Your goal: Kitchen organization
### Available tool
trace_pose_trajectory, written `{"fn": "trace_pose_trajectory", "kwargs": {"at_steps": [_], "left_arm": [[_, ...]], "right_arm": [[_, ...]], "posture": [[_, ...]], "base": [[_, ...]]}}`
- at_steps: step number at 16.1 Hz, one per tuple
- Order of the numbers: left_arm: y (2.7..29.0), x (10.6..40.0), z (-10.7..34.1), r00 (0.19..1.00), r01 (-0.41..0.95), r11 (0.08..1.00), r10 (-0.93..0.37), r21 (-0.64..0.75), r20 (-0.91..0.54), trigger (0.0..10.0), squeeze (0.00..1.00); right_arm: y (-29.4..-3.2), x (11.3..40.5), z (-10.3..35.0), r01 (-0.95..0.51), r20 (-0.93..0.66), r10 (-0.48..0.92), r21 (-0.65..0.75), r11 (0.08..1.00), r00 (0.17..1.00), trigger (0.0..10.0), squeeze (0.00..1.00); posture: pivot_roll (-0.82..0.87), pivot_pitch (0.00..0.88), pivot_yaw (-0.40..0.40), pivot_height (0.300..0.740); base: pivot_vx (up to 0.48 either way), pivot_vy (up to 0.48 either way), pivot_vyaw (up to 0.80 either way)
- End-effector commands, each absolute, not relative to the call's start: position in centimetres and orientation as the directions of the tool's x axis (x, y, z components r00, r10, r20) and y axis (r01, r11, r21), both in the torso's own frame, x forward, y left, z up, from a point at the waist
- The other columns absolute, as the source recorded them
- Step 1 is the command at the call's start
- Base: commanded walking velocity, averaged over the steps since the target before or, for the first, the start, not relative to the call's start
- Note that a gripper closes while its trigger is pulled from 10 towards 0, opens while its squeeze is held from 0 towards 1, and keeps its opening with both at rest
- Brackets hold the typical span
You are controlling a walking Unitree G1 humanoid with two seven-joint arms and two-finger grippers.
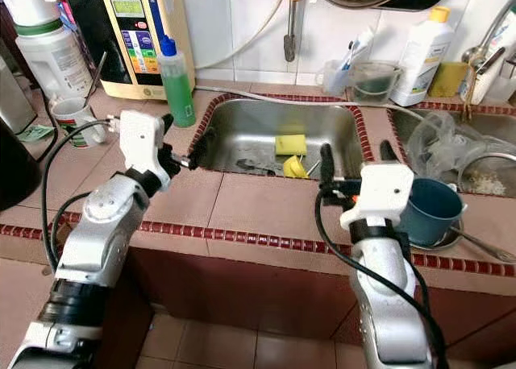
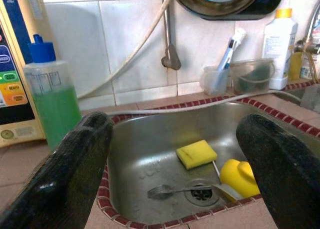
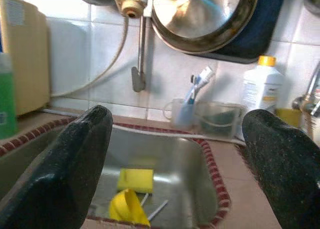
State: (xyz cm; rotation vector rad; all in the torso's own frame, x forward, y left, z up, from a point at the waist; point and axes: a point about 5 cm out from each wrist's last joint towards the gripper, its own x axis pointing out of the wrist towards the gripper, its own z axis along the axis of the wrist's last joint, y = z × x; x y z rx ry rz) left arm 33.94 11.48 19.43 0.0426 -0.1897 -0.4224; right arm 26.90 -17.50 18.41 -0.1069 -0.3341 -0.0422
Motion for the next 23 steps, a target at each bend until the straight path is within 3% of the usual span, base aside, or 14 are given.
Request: {"fn": "trace_pose_trajectory", "kwargs": {"at_steps": [1,5,23], "left_arm": [[11.7,33.6,20.1,0.891,0.391,0.914,-0.405,0.104,0.206,10.0,0.0],[11.6,33.4,20.3,0.891,0.389,0.917,-0.399,0.089,0.218,10.0,0.0],[10.7,33.6,20.8,0.875,0.412,0.907,-0.421,0.09,0.241,10.0,0.0]], "right_arm": [[-17.5,26.8,18.9,0.08,0.354,-0.036,-0.11,0.991,0.934,10.0,0.0],[-17.3,26.9,19.2,0.08,0.371,-0.028,-0.125,0.989,0.928,10.0,0.0],[-17.0,27.9,19.9,0.033,0.401,0.029,-0.147,0.989,0.916,10.0,0.0]], "posture": [[-0.19,0.0,0.062,0.74],[-0.19,0.0,0.053,0.74],[-0.18,0.0,0.034,0.74]], "base": [[0.0,0.0,0.0],[0.0,-0.159,0.0],[0.0,-0.383,0.0]]}}
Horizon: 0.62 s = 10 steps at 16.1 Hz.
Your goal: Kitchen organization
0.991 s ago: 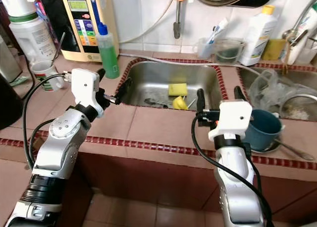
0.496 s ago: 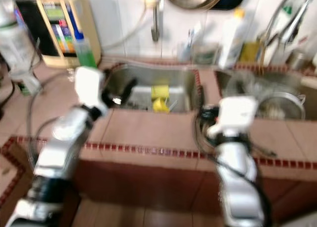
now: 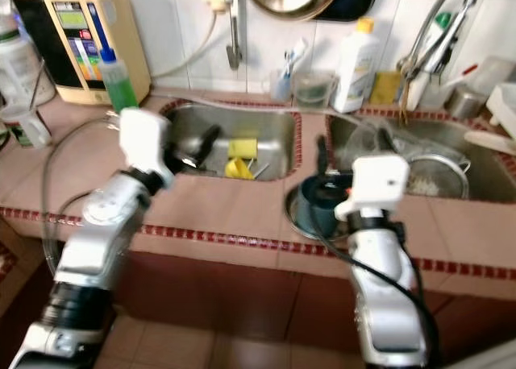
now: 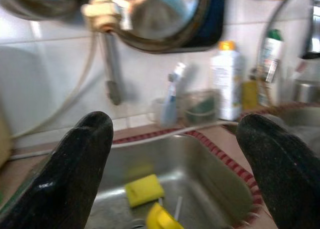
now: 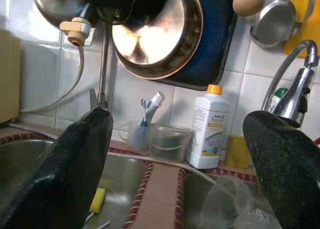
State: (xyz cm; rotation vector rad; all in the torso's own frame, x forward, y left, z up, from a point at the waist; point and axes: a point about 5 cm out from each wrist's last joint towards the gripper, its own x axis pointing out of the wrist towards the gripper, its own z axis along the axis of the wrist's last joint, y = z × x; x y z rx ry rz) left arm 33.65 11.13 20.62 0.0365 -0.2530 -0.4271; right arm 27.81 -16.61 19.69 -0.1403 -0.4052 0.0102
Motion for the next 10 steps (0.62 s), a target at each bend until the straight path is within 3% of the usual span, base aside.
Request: {"fn": "trace_pose_trajectory", "kwargs": {"at_steps": [1,10], "left_arm": [[10.74,33.63,20.77,0.874,0.412,0.907,-0.421,0.088,0.242,10.0,0.0],[10.83,33.51,20.81,0.872,0.418,0.904,-0.426,0.086,0.241,10.0,0.0]], "right_arm": [[-16.97,27.93,19.94,0.033,0.401,0.029,-0.147,0.989,0.916,10.0,0.0],[-16.86,27.92,19.81,0.019,0.402,0.043,-0.149,0.989,0.914,10.0,0.0]], "posture": [[-0.18,0.0,0.034,0.74],[-0.18,0.0,0.037,0.74]], "base": [[0.0,-0.382,0.0],[0.0,-0.381,0.0]]}}
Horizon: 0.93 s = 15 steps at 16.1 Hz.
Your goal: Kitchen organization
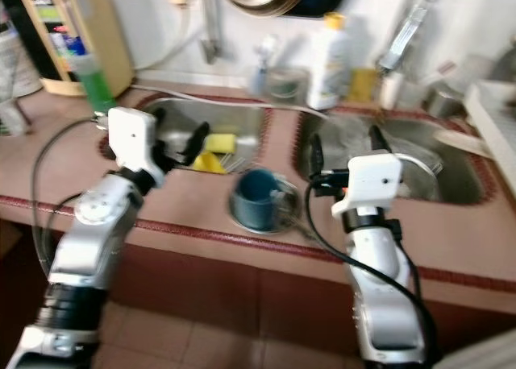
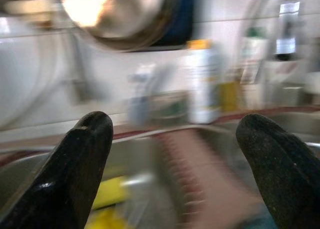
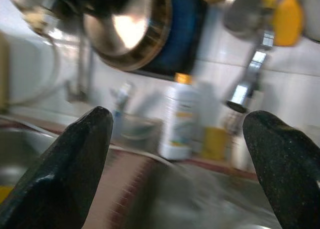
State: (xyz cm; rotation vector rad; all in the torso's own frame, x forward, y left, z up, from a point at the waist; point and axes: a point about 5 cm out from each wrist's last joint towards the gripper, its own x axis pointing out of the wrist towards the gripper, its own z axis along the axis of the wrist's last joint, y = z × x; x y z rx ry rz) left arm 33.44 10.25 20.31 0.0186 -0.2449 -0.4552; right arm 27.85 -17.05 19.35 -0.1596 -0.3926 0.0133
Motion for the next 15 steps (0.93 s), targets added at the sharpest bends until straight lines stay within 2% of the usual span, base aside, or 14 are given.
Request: {"fn": "trace_pose_trajectory", "kwargs": {"at_steps": [1,4,6,8,10,12,15], "left_arm": [[10.8,33.5,20.8,0.872,0.421,0.904,-0.425,0.072,0.243,10.0,0.0],[11.0,33.7,20.9,0.869,0.44,0.895,-0.444,0.069,0.219,10.0,0.0],[11.5,33.8,21.2,0.86,0.453,0.883,-0.469,0.123,0.201,10.0,0.0],[12.2,34.0,21.6,0.846,0.487,0.862,-0.505,0.138,0.17,10.0,0.0],[12.7,34.0,21.8,0.821,0.532,0.817,-0.562,0.221,0.1,10.0,0.0],[12.8,33.9,21.8,0.814,0.548,0.798,-0.578,0.25,0.06,10.0,0.0],[12.4,33.8,22.1,0.772,0.614,0.753,-0.635,0.235,0.016,10.0,0.0]], "right_arm": [[-16.9,27.9,19.8,0.019,0.404,0.044,-0.15,0.989,0.914,10.0,0.0],[-16.8,27.4,19.9,-0.014,0.411,0.072,-0.143,0.99,0.909,10.0,0.0],[-16.6,27.1,19.8,-0.058,0.394,0.108,-0.139,0.989,0.913,10.0,0.0],[-16.0,26.9,19.3,-0.135,0.363,0.185,-0.159,0.978,0.913,10.0,0.0],[-15.1,26.0,18.2,-0.279,0.296,0.301,-0.114,0.953,0.907,10.0,0.0],[-14.9,25.3,17.7,-0.335,0.265,0.346,-0.089,0.938,0.9,10.0,0.0],[-14.4,23.2,15.6,-0.458,0.159,0.461,-0.059,0.887,0.873,10.0,0.0]], "posture": [[-0.18,0.0,0.039,0.74],[-0.18,0.0,0.041,0.74],[-0.18,0.0,0.044,0.74],[-0.18,0.0,0.045,0.74],[-0.18,0.0,0.044,0.74],[-0.18,0.0,0.044,0.74],[-0.19,0.0,0.05,0.74]], "base": [[0.0,0.0,0.0],[0.0,0.0,0.0],[0.0,0.0,0.0],[0.0,0.0,0.0],[0.0,0.0,0.0],[0.0,0.0,0.0],[0.0,0.0,0.0]]}}
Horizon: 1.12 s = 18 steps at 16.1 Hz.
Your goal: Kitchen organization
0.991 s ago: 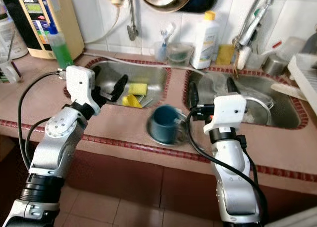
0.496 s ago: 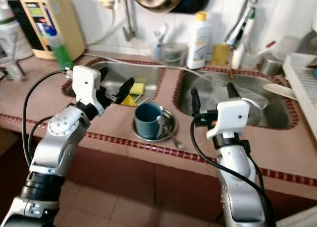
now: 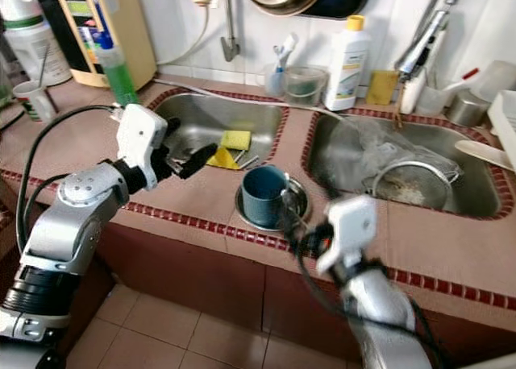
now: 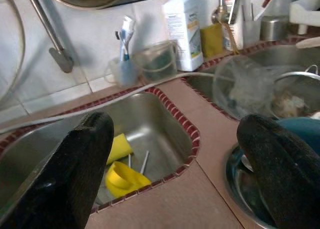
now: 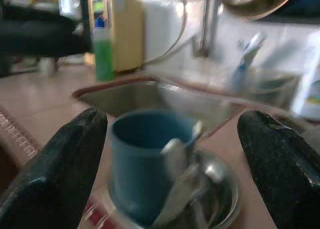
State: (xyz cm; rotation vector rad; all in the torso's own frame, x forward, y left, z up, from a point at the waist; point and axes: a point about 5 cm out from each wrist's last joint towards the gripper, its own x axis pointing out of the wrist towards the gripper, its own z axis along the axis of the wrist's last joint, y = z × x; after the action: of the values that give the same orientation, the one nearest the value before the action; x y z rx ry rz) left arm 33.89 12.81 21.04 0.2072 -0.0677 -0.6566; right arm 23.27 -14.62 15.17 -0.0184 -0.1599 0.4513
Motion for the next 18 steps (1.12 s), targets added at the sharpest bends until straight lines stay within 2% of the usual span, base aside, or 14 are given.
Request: {"fn": "trace_pose_trajectory", "kwargs": {"at_steps": [1,9,13,15,18], "left_arm": [[12.0,33.8,22.1,0.758,0.631,0.738,-0.652,0.239,0.009,10.0,0.0],[9.5,34.2,21.8,0.684,0.717,0.641,-0.722,0.273,-0.104,10.0,0.0],[7.7,34.1,21.1,0.644,0.756,0.593,-0.751,0.276,-0.149,10.0,0.0],[6.8,33.7,20.8,0.591,0.797,0.539,-0.789,0.272,-0.17,10.0,0.0],[6.0,33.8,20.1,0.586,0.805,0.526,-0.779,0.274,-0.225,10.0,0.0]], "right_arm": [[-14.2,22.6,15.0,-0.49,0.128,0.493,-0.058,0.87,0.861,10.0,0.0],[-15.1,19.9,13.6,-0.469,0.055,0.471,-0.038,0.882,0.881,10.0,0.0],[-15.2,19.3,13.4,-0.458,0.046,0.459,-0.036,0.888,0.887,10.0,0.0],[-15.2,19.1,13.4,-0.445,0.047,0.447,-0.041,0.895,0.893,10.0,0.0],[-15.0,18.9,13.4,-0.437,0.051,0.439,-0.038,0.899,0.897,10.0,0.0]], "posture": [[-0.2,0.0,0.054,0.74],[-0.25,0.0,0.081,0.74],[-0.29,0.0,0.103,0.74],[-0.3,0.0,0.114,0.74],[-0.32,0.0,0.133,0.74]], "base": [[0.0,0.0,0.0],[0.0,0.0,0.0],[0.0,0.0,0.0],[0.0,0.0,0.0],[0.0,0.0,0.0]]}}
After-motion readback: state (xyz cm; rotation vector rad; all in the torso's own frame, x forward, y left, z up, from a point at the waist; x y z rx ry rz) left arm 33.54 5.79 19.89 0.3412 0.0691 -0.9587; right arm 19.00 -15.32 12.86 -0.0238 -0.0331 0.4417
